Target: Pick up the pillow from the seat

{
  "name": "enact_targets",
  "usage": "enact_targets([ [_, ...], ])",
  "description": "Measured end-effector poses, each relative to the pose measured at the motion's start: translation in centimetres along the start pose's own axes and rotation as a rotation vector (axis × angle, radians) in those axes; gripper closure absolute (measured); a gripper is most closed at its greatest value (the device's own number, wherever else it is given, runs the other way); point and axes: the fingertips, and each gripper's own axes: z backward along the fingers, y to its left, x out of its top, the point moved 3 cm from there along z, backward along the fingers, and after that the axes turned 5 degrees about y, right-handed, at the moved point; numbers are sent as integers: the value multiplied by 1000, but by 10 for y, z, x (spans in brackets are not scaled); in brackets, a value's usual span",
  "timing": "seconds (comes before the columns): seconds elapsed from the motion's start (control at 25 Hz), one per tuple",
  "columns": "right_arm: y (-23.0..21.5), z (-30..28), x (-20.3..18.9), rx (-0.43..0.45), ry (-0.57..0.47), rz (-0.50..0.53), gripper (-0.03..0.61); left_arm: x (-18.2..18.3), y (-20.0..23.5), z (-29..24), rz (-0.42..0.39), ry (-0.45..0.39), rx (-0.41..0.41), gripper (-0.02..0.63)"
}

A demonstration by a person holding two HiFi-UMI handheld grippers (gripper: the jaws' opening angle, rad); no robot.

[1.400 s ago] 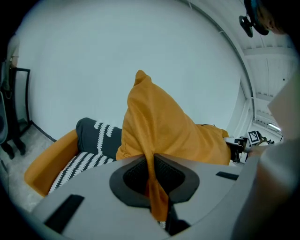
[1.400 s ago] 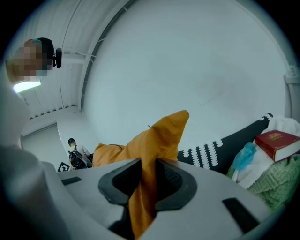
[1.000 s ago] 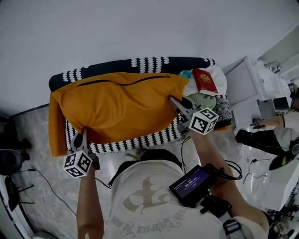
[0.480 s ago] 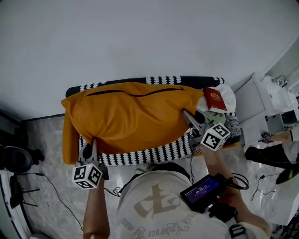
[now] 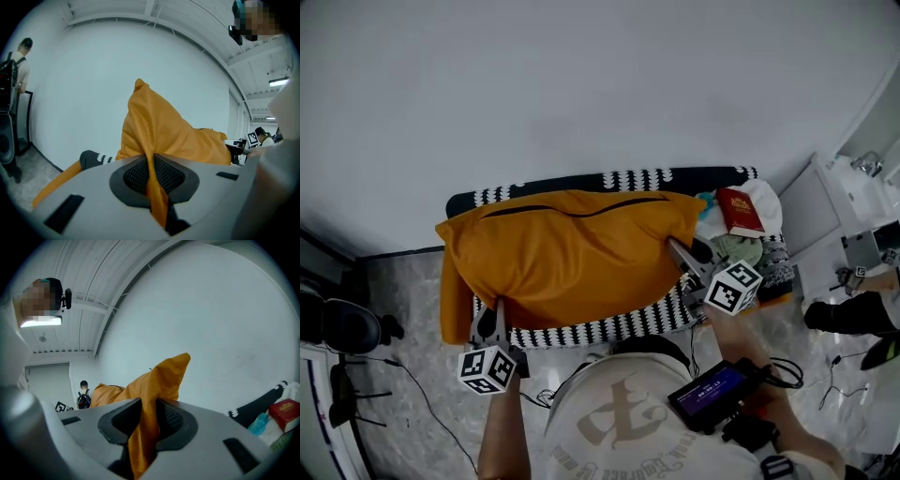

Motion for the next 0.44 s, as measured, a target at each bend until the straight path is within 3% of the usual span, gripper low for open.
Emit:
enact_targets([
  [0.44,-1,-8,-1,9,7,4,471,-3,5,-2,9,2,10,580],
])
